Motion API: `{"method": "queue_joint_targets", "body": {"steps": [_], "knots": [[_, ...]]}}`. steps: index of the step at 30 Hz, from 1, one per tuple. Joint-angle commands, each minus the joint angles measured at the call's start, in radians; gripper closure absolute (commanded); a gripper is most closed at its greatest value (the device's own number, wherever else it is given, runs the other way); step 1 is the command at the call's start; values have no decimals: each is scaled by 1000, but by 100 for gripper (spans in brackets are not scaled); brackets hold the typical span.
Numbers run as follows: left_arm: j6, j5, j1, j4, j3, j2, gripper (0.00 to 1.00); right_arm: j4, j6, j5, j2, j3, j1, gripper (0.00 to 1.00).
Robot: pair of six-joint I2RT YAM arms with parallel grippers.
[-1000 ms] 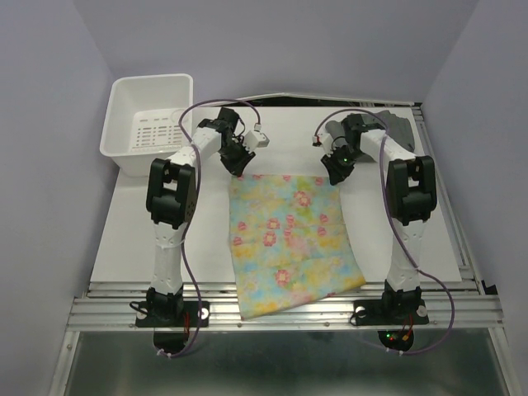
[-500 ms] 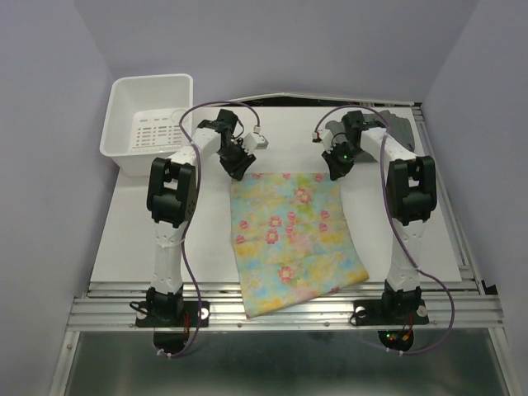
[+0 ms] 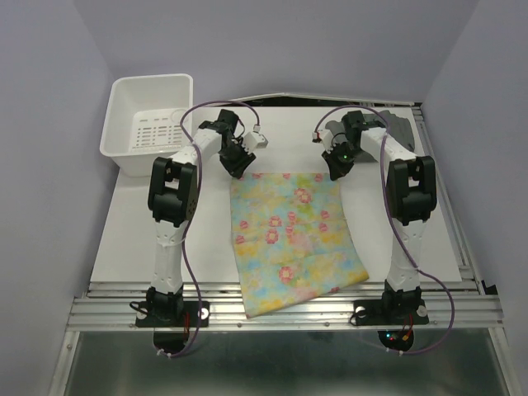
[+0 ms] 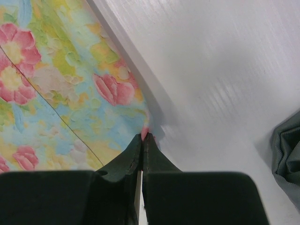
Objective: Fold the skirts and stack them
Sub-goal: Flatten the skirt out
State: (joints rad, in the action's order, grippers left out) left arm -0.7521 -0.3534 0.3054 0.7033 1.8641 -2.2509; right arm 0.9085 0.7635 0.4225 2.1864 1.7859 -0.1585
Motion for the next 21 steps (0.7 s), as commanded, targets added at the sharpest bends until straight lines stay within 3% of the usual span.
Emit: {"method": "queue_joint_targets", "body": {"steps": [1, 4, 7, 13, 17, 18, 21], "knots": [[-3, 14, -8, -21, 26, 14, 48, -7, 13, 9, 7, 40, -3, 99], [-15, 11, -8, -22, 21, 13, 49, -2, 11, 9, 13, 46, -3, 99], [-39, -27, -8, 18, 30, 2, 62, -3, 7, 6, 15, 52, -3, 99], [-75, -88, -8, 81, 17, 14, 69, -10, -1, 1, 7, 55, -3, 99], [-73, -91, -12, 98, 46, 24, 90, -14, -23, -11, -4, 79, -3, 99], [-52, -82, -15, 91, 56, 30, 100, -13, -26, -16, -5, 102, -3, 99], [9, -26, -37, 67, 147, 59, 100, -23, -62, -39, -23, 162, 8, 99]]}}
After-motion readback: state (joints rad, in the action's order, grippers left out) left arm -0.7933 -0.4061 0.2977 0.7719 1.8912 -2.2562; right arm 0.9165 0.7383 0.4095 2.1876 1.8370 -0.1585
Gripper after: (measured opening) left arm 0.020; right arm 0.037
